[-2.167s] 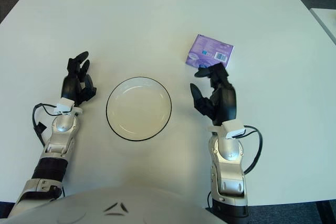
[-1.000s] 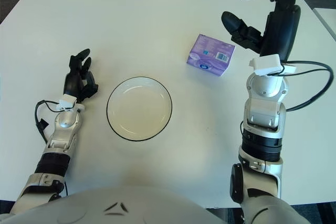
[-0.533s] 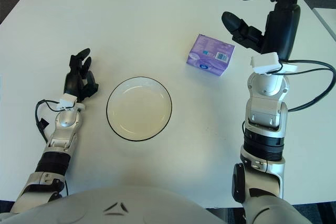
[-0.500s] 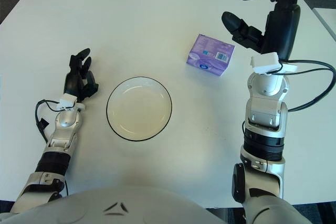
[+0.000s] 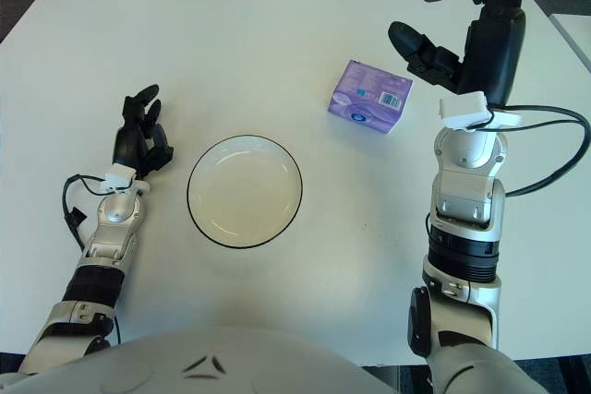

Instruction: Put the tissue paper into the plate.

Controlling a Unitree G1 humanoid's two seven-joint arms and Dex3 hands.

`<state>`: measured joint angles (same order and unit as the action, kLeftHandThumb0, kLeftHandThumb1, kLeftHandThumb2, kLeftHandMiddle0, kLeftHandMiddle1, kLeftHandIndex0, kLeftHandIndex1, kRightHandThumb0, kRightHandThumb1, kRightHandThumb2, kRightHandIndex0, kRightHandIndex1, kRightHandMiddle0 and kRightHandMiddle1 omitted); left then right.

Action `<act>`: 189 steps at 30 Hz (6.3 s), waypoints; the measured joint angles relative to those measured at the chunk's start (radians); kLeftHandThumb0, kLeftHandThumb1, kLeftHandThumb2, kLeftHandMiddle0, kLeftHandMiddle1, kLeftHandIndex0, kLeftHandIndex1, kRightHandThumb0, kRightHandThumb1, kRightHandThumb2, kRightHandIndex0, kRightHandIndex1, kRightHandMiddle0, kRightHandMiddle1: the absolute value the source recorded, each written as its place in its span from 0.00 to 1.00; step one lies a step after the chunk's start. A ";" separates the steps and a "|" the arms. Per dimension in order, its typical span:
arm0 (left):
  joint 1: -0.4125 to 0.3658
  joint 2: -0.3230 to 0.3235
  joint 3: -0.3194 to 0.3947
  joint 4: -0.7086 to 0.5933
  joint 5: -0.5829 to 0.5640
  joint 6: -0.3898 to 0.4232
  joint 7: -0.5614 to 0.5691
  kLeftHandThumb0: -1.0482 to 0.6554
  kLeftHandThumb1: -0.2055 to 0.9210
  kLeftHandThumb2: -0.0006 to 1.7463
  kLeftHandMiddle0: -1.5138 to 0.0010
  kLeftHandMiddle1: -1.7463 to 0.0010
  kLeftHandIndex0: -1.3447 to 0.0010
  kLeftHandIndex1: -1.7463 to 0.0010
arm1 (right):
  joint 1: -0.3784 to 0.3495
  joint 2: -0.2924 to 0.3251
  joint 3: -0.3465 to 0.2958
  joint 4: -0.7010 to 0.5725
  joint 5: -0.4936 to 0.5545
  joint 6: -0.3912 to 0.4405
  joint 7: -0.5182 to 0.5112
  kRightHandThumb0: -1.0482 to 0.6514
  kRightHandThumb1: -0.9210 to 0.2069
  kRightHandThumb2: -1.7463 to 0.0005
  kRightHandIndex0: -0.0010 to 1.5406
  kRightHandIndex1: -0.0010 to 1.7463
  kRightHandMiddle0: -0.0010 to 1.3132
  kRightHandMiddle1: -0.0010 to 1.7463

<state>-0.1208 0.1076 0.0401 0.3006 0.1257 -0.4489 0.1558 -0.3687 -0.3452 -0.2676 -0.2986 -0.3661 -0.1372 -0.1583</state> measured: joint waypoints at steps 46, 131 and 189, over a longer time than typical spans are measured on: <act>-0.014 0.002 -0.004 0.011 0.001 0.000 0.001 0.19 1.00 0.50 0.75 1.00 1.00 0.55 | -0.399 -0.328 0.467 0.492 -0.634 0.336 0.533 0.00 0.00 0.91 0.00 0.00 0.00 0.00; -0.020 0.007 -0.006 0.017 0.000 -0.007 0.003 0.20 1.00 0.50 0.75 1.00 1.00 0.56 | -0.449 -0.281 0.600 0.889 -0.480 0.176 0.273 0.00 0.00 0.86 0.00 0.00 0.00 0.00; -0.020 0.006 -0.007 0.016 0.001 -0.004 0.003 0.19 1.00 0.50 0.76 1.00 1.00 0.54 | -0.232 -0.384 0.501 0.414 -0.456 0.254 0.441 0.00 0.00 0.79 0.00 0.00 0.00 0.00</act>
<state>-0.1412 0.1138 0.0331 0.3167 0.1266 -0.4526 0.1590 -0.6012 -0.7293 0.2334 0.1149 -0.8218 0.1169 0.2830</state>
